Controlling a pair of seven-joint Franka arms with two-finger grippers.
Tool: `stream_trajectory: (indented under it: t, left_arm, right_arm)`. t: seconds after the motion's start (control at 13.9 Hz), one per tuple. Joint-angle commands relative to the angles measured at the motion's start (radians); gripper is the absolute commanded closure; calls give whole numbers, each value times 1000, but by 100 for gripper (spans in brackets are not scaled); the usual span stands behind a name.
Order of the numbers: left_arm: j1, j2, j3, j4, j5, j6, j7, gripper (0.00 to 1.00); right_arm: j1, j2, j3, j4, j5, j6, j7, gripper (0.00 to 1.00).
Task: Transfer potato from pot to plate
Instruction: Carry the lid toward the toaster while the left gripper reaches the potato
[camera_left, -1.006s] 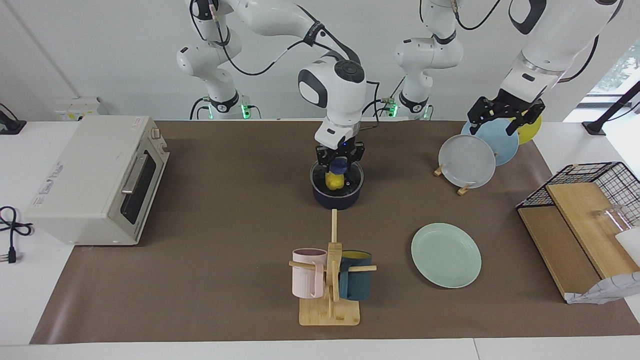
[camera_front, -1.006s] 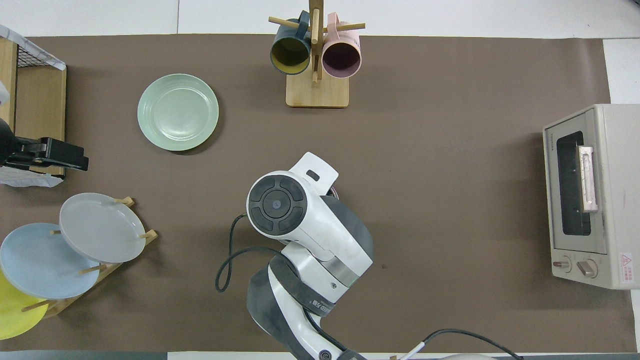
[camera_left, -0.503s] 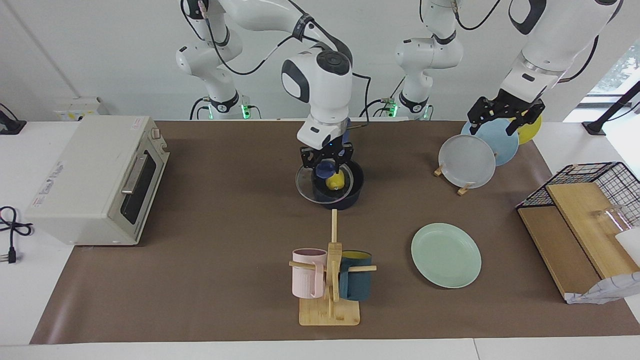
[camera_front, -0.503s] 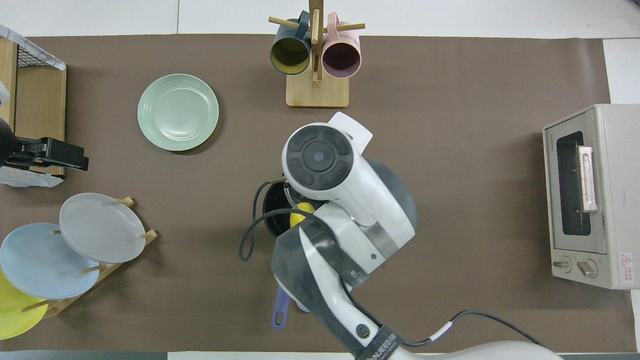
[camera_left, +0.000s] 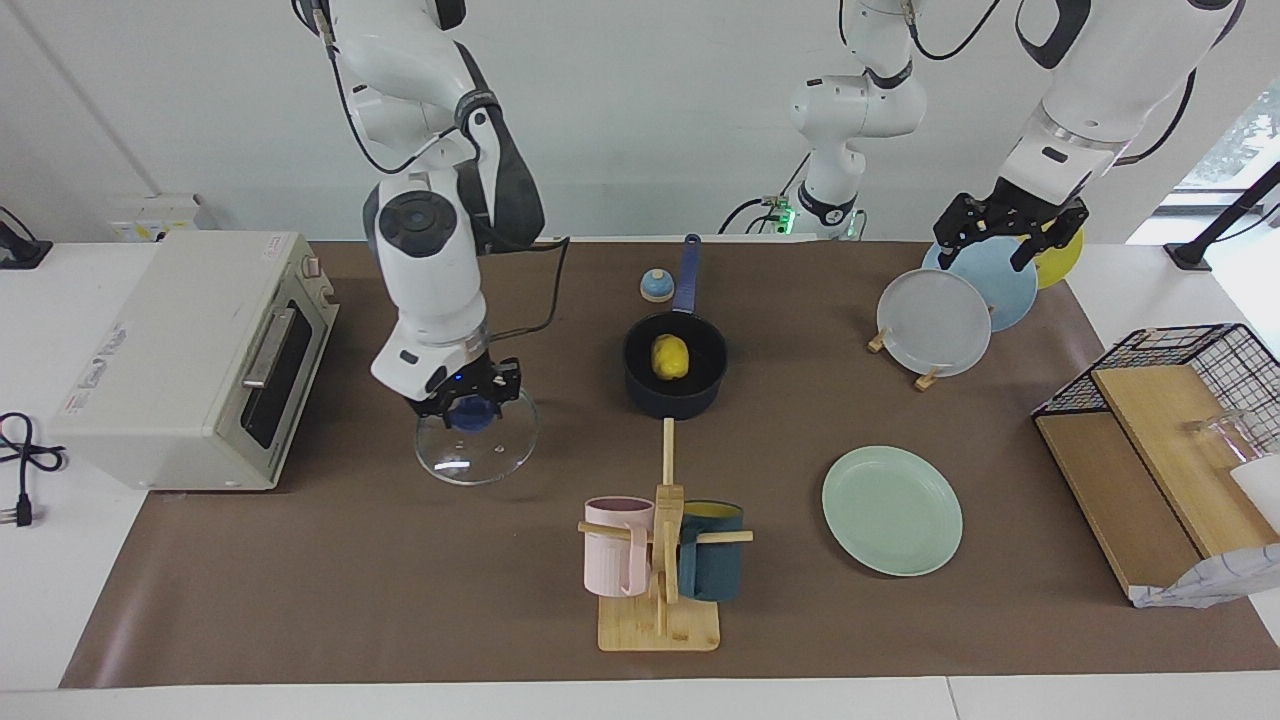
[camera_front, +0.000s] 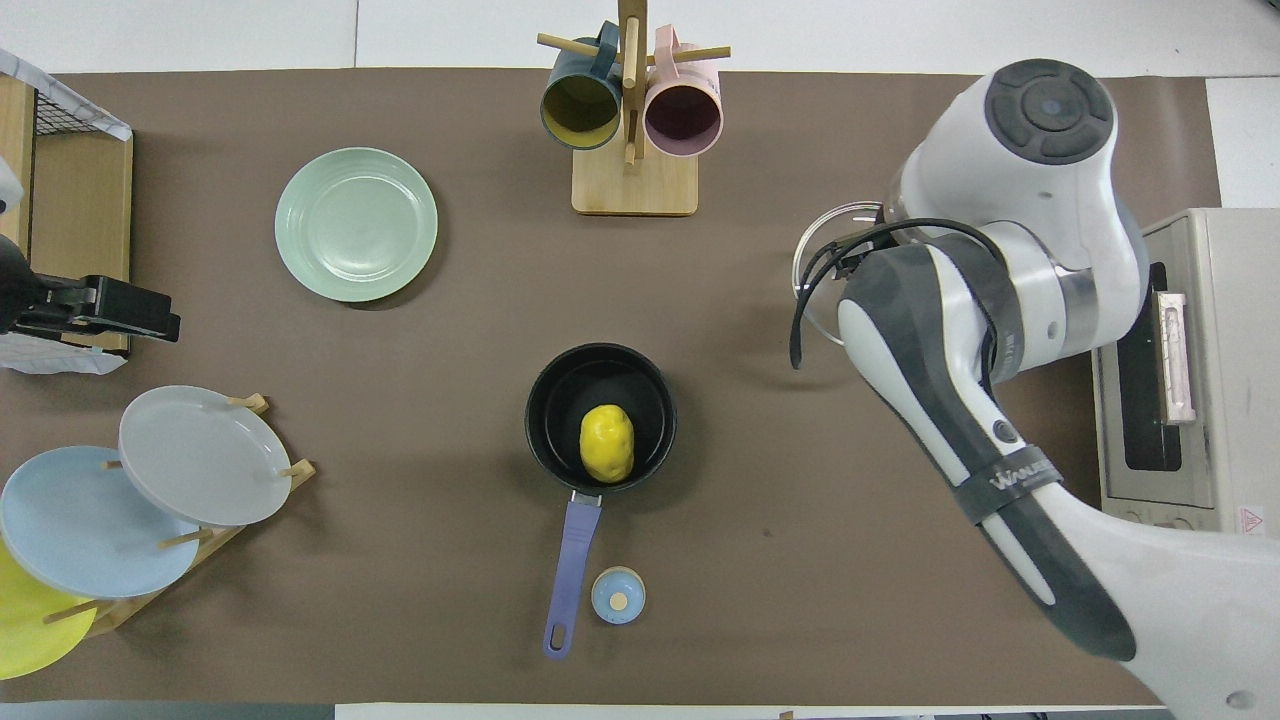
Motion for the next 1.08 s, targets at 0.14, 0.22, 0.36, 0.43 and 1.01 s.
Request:
stream_trajectory:
  t: [0.14, 0.22, 0.36, 0.43, 1.01]
  left_arm:
    - [-52, -20, -4, -24, 18, 22, -51, 0]
    - [-63, -25, -6, -37, 17, 29, -68, 0]
    - [-110, -48, -6, -82, 12, 48, -79, 0]
    - [-133, -53, -6, -88, 12, 42, -114, 0]
    - [-419, -15, -9, -342, -34, 405, -534, 0]
  right_arm:
    - [-153, -83, 15, -242, 0, 192, -151, 82]
    - [-170, -80, 15, -243, -2, 192, -162, 82]
    - [-190, -76, 15, -255, -2, 192, -170, 81]
    - [-193, -82, 14, -274, -3, 191, -170, 81]
    - [-227, -76, 15, -346, -3, 293, -202, 76]
